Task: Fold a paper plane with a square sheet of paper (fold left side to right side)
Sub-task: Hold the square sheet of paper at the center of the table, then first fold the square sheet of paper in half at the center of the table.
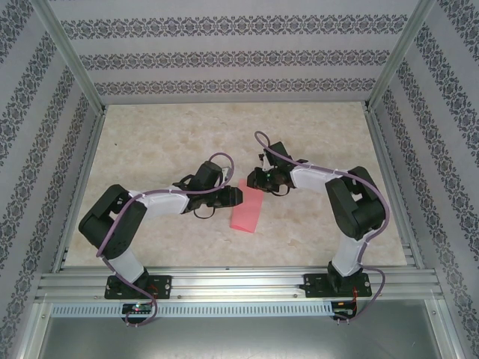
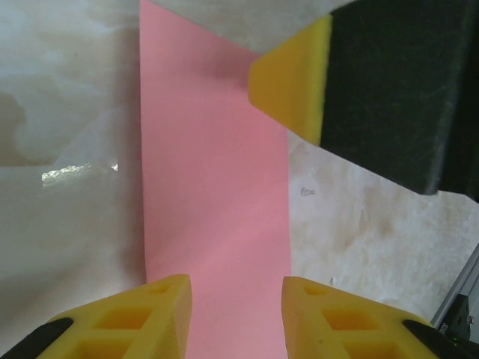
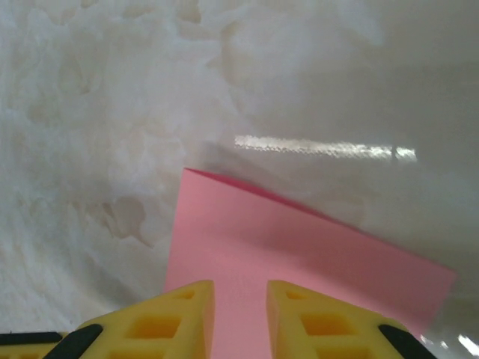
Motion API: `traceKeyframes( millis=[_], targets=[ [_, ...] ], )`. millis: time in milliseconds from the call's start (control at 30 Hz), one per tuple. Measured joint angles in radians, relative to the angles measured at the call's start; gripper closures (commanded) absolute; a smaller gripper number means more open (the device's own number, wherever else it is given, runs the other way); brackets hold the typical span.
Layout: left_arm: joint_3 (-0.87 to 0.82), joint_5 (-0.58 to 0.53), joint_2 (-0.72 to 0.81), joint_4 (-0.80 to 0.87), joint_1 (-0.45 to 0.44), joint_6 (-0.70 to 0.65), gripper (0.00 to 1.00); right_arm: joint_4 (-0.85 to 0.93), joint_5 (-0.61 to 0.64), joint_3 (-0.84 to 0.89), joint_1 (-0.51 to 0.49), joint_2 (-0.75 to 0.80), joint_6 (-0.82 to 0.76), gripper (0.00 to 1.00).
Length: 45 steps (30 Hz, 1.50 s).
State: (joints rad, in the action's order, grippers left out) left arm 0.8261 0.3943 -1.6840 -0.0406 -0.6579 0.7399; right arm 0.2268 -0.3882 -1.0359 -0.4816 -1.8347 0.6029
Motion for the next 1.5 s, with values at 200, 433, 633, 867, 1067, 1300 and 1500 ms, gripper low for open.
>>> traceKeyframes(
  millis=[200, 433, 633, 867, 1067, 1300, 1500],
  targets=[
    [0.0, 0.012, -0.012, -0.026, -0.001, 0.0, 0.62, -0.002, -0.021, -0.037, 0.0, -0.074, -0.001, 0.74],
    [0.0, 0.028, -0.026, -0.04, -0.018, 0.0, 0.62, 0.005, -0.029, -0.093, -0.001, -0.117, -0.004, 0.74],
    [0.0, 0.039, -0.027, -0.041, -0.026, -0.002, 0.62, 0.015, -0.029, -0.106, -0.003, -0.124, -0.009, 0.74],
    [-0.001, 0.042, -0.029, -0.038, -0.033, -0.011, 0.62, 0.022, -0.027, -0.108, -0.003, -0.125, -0.03, 0.75],
    [-0.036, 0.037, -0.032, -0.032, -0.039, -0.013, 0.62, 0.023, -0.025, -0.108, -0.003, -0.125, -0.031, 0.75],
    [-0.061, 0.023, -0.032, -0.023, -0.039, -0.019, 0.62, 0.024, -0.023, -0.108, -0.007, -0.125, -0.031, 0.75],
    [-0.082, 0.022, -0.029, -0.04, -0.04, -0.027, 0.62, 0.028, -0.021, -0.11, -0.007, -0.125, -0.034, 0.75]
  ],
)
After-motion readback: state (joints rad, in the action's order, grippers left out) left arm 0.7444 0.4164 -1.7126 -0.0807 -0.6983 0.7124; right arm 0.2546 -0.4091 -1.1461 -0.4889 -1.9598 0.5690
